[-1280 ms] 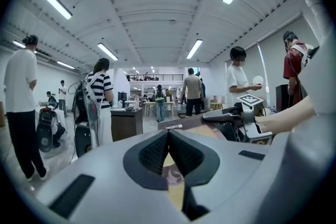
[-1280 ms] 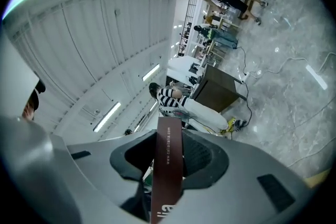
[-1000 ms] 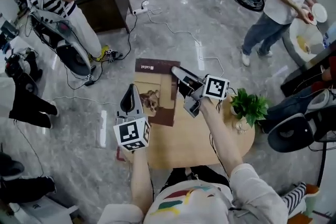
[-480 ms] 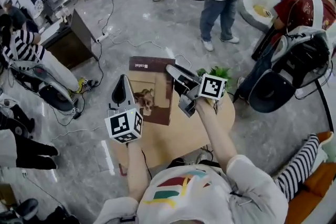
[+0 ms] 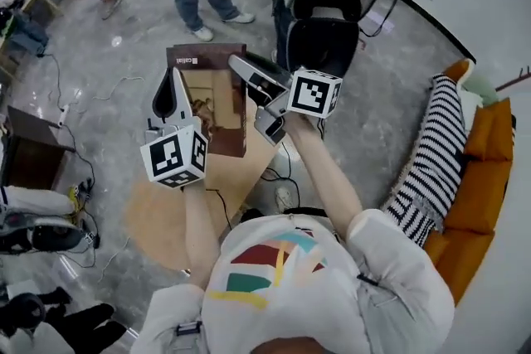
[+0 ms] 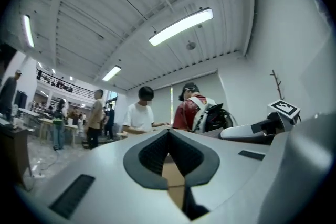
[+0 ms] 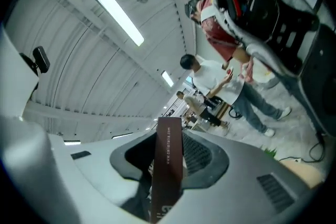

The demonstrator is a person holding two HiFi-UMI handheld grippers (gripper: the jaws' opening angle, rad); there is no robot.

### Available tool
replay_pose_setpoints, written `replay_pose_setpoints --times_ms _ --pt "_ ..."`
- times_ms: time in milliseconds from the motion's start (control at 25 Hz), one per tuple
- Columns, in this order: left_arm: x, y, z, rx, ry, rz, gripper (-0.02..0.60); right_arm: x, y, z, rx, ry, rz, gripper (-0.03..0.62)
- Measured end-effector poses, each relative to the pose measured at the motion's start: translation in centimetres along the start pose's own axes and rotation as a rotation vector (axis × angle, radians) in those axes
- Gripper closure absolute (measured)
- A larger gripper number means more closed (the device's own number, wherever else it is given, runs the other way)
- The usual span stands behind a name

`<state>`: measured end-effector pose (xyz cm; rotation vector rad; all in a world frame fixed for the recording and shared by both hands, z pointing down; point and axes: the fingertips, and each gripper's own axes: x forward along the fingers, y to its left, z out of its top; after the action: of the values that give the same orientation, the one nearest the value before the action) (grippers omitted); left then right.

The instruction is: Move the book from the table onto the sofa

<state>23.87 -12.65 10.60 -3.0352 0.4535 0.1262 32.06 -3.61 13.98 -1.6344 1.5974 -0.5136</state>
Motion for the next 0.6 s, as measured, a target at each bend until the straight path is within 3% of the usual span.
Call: replay_pose_setpoints --times_ms 280,600 --pt "4.3 -14.8 0.9 -0.058 -0.040 -0.338 0.574 -13.4 -0.8 7.6 -0.146 -0.234 -0.194 0.439" --pt "5.4 -30.3 1.1 -0.120 -0.024 -0.775 0.574 -29.1 -0.7 10.4 -0.175 -0.568 -0.516 0.439"
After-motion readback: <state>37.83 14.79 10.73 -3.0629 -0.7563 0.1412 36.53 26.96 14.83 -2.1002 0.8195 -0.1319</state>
